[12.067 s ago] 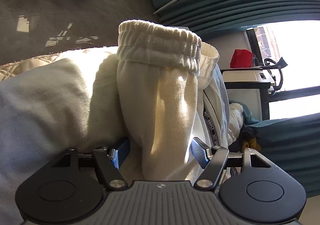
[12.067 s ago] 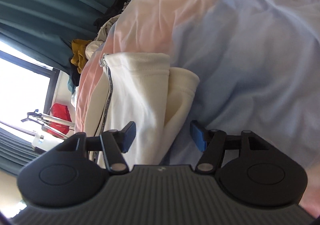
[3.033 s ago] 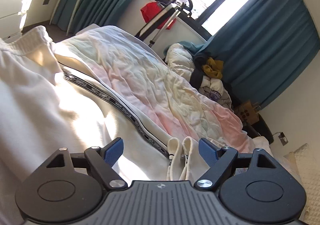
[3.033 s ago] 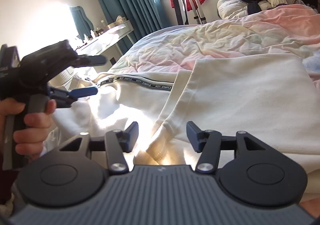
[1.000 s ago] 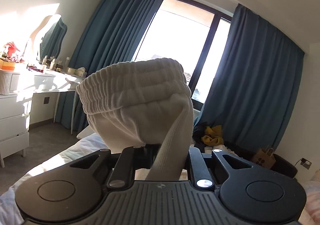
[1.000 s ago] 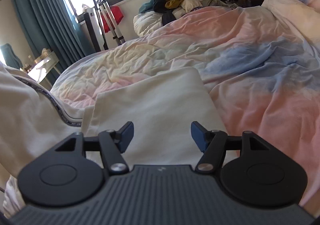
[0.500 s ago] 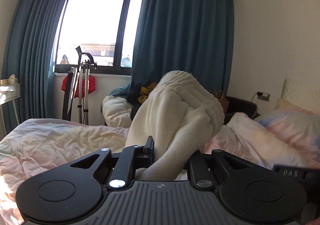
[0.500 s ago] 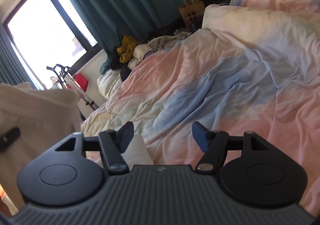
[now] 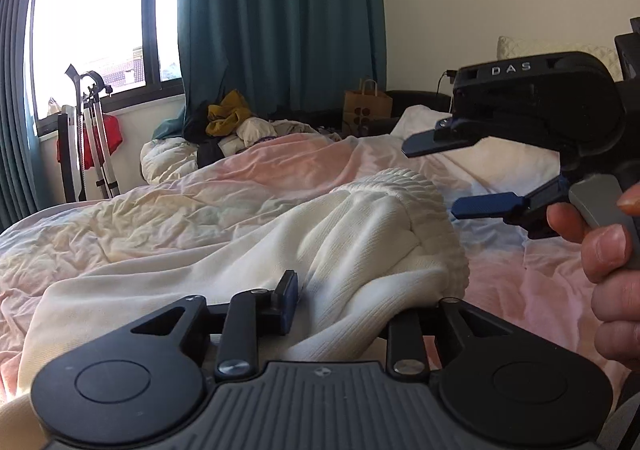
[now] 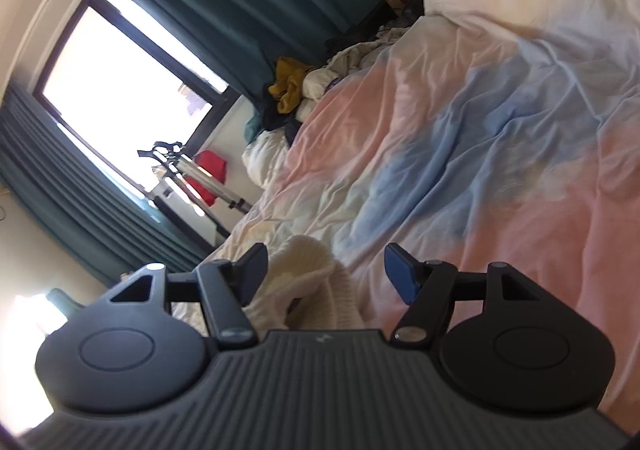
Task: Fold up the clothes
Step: 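Grasp the ribbed waistband with the right gripper while the left gripper pinches the garment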
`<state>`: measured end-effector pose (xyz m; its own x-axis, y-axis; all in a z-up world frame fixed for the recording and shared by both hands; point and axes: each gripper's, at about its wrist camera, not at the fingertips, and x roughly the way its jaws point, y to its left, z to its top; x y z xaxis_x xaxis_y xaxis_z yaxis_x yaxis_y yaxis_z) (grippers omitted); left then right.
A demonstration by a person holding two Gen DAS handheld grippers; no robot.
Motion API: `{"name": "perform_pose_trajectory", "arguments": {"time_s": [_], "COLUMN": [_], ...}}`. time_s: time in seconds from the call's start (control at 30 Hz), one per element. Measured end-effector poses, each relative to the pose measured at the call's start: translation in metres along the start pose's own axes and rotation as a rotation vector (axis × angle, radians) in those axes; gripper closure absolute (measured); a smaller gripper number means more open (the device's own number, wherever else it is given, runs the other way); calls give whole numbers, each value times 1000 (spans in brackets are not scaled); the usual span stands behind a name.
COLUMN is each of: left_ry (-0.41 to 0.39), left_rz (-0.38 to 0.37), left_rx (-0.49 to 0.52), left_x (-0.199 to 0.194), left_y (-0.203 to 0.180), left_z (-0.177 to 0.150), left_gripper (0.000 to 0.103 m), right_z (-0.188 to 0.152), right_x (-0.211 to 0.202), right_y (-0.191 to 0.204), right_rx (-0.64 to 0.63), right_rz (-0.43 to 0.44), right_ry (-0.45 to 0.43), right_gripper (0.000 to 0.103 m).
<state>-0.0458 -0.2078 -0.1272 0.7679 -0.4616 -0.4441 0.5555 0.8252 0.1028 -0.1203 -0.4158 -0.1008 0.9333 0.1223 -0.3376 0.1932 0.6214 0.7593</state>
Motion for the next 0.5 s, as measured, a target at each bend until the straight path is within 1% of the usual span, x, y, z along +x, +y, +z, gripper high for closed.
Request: {"name": "perform_pose_trajectory", "arguments": {"time_s": [0.03, 0.07, 0.13, 0.17, 0.3, 0.33, 0.43, 0.47, 0.5], "left_ry": [10, 20, 37, 51, 85, 86, 106, 116, 127], "left_rz": [-15, -30, -66, -74, -118, -126, -124, -122, -131], "left_rx": [5, 11, 20, 34, 86, 109, 156, 169, 165], "left_x": [-5, -10, -22, -30, -59, -70, -81, -84, -84], "left_y": [2, 4, 10, 13, 27, 31, 45, 50, 55], "left_z": [-2, -5, -11, -14, -23, -24, -34, -38, -42], "left_gripper": [55, 44, 38, 37, 35, 32, 31, 34, 35], "right_z": [-1, -1, -1, -1, 1, 2, 2, 2, 1], "right_x": [2, 3, 2, 3, 17, 22, 36, 40, 42], "right_y": [1, 1, 6, 8, 12, 13, 18, 19, 21], "right_rx": [8, 14, 4, -4, 6, 5, -9, -17, -32], "right_rz": [30, 41, 31, 24, 39, 38, 21, 18, 18], "right_ry": [19, 26, 11, 10, 72, 91, 135, 147, 155], "right_gripper": [35, 35, 35, 35, 35, 35, 36, 39, 44]}}
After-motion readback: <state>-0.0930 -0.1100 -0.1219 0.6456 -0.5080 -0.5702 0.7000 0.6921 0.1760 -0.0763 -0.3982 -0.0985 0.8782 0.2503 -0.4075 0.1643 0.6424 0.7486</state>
